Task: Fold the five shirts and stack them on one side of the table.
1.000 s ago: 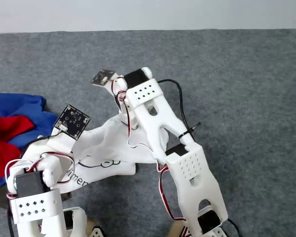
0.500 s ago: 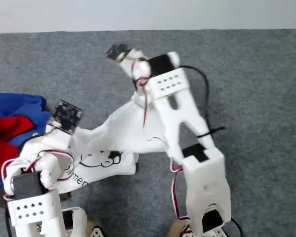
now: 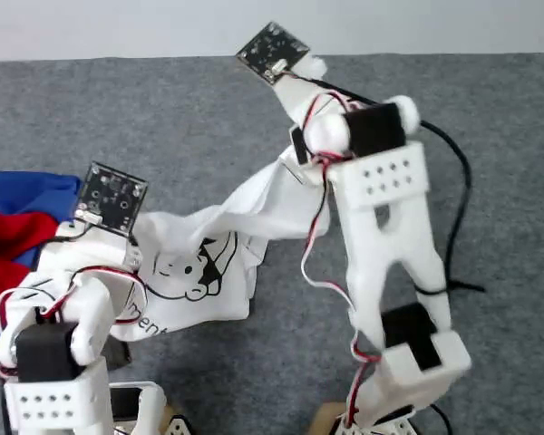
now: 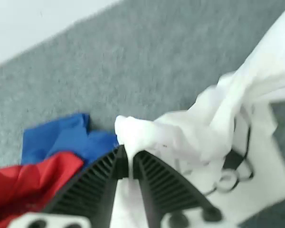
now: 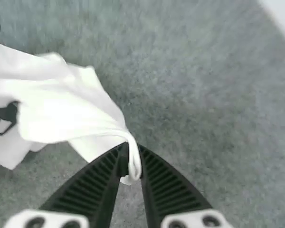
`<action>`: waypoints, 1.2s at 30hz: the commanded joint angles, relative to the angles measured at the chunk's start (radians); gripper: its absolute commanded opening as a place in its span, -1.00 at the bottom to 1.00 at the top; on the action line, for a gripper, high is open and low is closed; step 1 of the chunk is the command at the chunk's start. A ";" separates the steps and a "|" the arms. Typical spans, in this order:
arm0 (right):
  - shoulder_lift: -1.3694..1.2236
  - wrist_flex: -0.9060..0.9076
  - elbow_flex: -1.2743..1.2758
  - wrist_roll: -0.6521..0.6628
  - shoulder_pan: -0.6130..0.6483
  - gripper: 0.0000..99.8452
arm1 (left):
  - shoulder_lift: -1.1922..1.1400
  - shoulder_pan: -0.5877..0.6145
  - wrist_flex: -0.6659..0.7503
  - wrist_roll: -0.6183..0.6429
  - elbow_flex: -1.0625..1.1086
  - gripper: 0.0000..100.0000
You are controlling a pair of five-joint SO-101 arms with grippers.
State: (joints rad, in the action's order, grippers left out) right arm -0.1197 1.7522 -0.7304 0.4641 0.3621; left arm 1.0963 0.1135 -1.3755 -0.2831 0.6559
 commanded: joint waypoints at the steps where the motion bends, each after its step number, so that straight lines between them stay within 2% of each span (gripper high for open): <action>1: 0.140 0.044 -0.009 -0.023 -0.013 -0.98 | 0.012 -0.061 -0.012 0.063 -0.130 -0.99; 11: 0.386 0.042 -0.012 0.040 -0.145 -0.98 | 0.012 -0.218 0.069 0.155 -0.255 -0.99; 15: 0.447 0.042 -0.011 0.075 -0.219 -0.98 | 0.014 -0.216 0.110 0.150 -0.259 -0.99; 20: 0.509 0.039 -0.014 0.083 -0.300 -0.98 | 0.003 -0.219 0.127 0.066 -0.328 -0.99; 27: 0.595 0.019 -0.015 0.103 -0.384 -0.98 | -0.037 -0.216 0.120 0.064 -0.348 -0.99; 36: 0.668 -0.197 -0.015 0.127 -0.470 -0.98 | -0.121 -0.222 0.118 0.069 -0.337 -0.99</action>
State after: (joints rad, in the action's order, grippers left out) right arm 0.5217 1.6372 -0.7304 0.5593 -0.0905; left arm 1.0012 -0.0997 -1.2727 -0.2094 0.3383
